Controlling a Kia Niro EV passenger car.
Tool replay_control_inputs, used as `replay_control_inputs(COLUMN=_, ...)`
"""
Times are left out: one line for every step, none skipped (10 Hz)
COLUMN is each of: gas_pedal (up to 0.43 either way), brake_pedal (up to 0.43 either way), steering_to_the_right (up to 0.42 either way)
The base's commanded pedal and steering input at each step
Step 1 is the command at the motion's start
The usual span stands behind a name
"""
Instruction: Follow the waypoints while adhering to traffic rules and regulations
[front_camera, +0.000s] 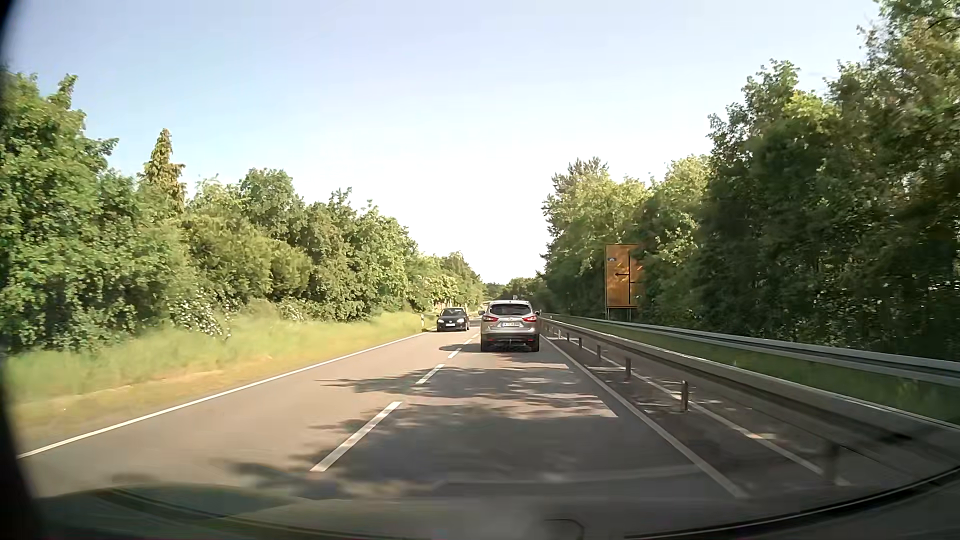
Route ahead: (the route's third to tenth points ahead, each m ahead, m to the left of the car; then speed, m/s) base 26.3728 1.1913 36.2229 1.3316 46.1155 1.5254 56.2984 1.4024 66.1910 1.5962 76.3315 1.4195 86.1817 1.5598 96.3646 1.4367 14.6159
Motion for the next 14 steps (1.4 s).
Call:
replay_control_inputs(gas_pedal=0.098, brake_pedal=0.030, steering_to_the_right=-0.003)
replay_control_inputs(gas_pedal=0.098, brake_pedal=0.030, steering_to_the_right=-0.003)
replay_control_inputs(gas_pedal=0.098, brake_pedal=0.030, steering_to_the_right=-0.003)
replay_control_inputs(gas_pedal=0.098, brake_pedal=0.024, steering_to_the_right=-0.002)
replay_control_inputs(gas_pedal=0.098, brake_pedal=0.030, steering_to_the_right=-0.002)
replay_control_inputs(gas_pedal=0.098, brake_pedal=0.030, steering_to_the_right=-0.002)
replay_control_inputs(gas_pedal=0.098, brake_pedal=0.030, steering_to_the_right=-0.002)
replay_control_inputs(gas_pedal=0.098, brake_pedal=0.030, steering_to_the_right=-0.002)
replay_control_inputs(gas_pedal=0.098, brake_pedal=0.030, steering_to_the_right=-0.002)
replay_control_inputs(gas_pedal=0.098, brake_pedal=0.030, steering_to_the_right=-0.002)
replay_control_inputs(gas_pedal=0.098, brake_pedal=0.030, steering_to_the_right=-0.001)
replay_control_inputs(gas_pedal=0.098, brake_pedal=0.030, steering_to_the_right=-0.002)
replay_control_inputs(gas_pedal=0.098, brake_pedal=0.030, steering_to_the_right=-0.002)
replay_control_inputs(gas_pedal=0.098, brake_pedal=0.030, steering_to_the_right=-0.001)
